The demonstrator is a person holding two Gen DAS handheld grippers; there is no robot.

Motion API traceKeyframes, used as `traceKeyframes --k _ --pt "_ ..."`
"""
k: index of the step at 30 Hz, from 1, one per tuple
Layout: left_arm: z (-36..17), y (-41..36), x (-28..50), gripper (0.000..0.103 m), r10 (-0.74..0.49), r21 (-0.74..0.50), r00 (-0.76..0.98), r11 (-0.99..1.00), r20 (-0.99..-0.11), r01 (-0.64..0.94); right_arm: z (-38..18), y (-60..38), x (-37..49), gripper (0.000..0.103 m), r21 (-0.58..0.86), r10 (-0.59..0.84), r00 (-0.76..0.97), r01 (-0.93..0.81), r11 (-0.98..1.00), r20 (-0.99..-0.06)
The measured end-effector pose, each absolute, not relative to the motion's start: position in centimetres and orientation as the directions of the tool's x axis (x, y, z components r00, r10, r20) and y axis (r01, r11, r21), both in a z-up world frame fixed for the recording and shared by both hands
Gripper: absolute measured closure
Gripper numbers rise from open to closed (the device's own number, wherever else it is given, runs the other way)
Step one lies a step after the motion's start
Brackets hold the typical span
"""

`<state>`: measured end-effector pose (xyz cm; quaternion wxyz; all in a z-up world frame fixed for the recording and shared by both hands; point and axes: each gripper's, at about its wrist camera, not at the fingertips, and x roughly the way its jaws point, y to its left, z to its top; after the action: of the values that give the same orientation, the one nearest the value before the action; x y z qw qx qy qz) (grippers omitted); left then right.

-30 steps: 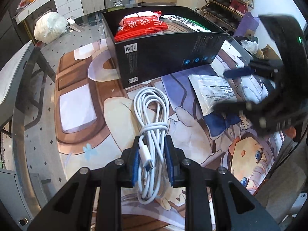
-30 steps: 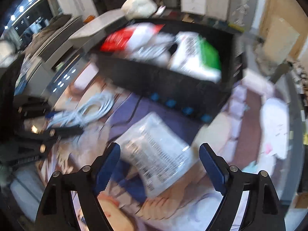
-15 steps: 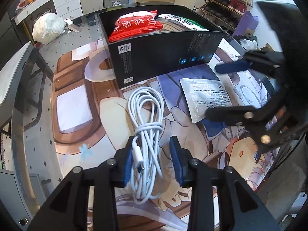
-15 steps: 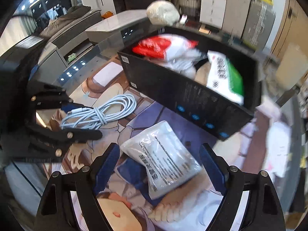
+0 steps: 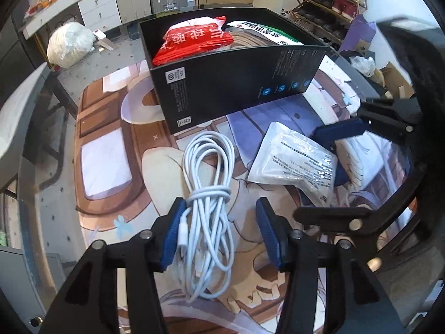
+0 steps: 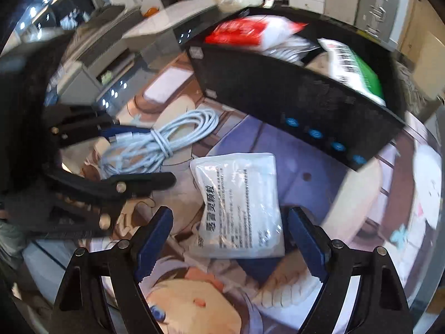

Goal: Organize soft objects
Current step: 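Grasp the white sachet with the right gripper while the left gripper holds the cable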

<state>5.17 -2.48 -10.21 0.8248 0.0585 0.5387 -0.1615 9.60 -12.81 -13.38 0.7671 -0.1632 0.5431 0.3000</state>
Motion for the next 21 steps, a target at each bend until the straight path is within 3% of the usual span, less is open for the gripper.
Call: traceKeyframes --k 1,2,3,5,6,7,8,9,21 --pt "-10.2 -2.7 5.2 0.051 -0.188 -0.059 0.375 0.942 -0.908 0.330 -13.6 -12.2 9.5 0.017 0.046 0.263 0.244 -0.647 0.761 -0.933" --pt "-10.3 -2.9 5.2 0.051 -0.176 -0.044 0.378 0.942 -0.909 0.333 -13.6 -12.1 9.6 0.025 0.024 0.246 0.257 -0.644 0.764 -0.934" --pt "-10.3 -3.1 5.2 0.051 -0.163 -0.026 0.385 0.941 -0.908 0.337 -13.5 -12.2 9.6 0.046 0.004 0.233 0.277 -0.636 0.772 -0.932" --pt "-10.3 -3.2 5.4 0.051 -0.162 -0.023 0.391 0.941 -0.906 0.337 -13.2 -13.1 10.2 0.065 0.008 0.231 0.286 -0.611 0.791 -0.930" --pt "-10.4 -3.1 5.5 0.053 -0.165 -0.027 0.392 0.943 -0.905 0.333 -13.2 -13.6 10.5 0.070 0.038 0.250 0.271 -0.604 0.796 -0.929" --pt "-10.4 -3.1 5.6 0.055 -0.165 -0.029 0.393 0.943 -0.905 0.331 -13.0 -14.0 10.5 0.071 0.046 0.255 0.269 -0.598 0.800 -0.929" --pt "-10.4 -3.2 5.7 0.073 -0.161 -0.022 0.395 0.943 -0.904 0.333 -12.9 -14.6 10.6 0.072 0.042 0.251 0.275 -0.593 0.804 -0.928" --pt "-10.3 -3.3 5.7 0.076 -0.160 -0.017 0.399 0.941 -0.903 0.339 -12.8 -14.8 10.5 0.072 0.023 0.238 0.288 -0.592 0.806 -0.927" --pt "-10.2 -2.9 5.9 0.074 -0.213 -0.082 0.382 0.940 -0.899 0.331 -12.0 -15.2 9.8 0.070 -0.048 0.197 0.337 -0.599 0.799 -0.921"
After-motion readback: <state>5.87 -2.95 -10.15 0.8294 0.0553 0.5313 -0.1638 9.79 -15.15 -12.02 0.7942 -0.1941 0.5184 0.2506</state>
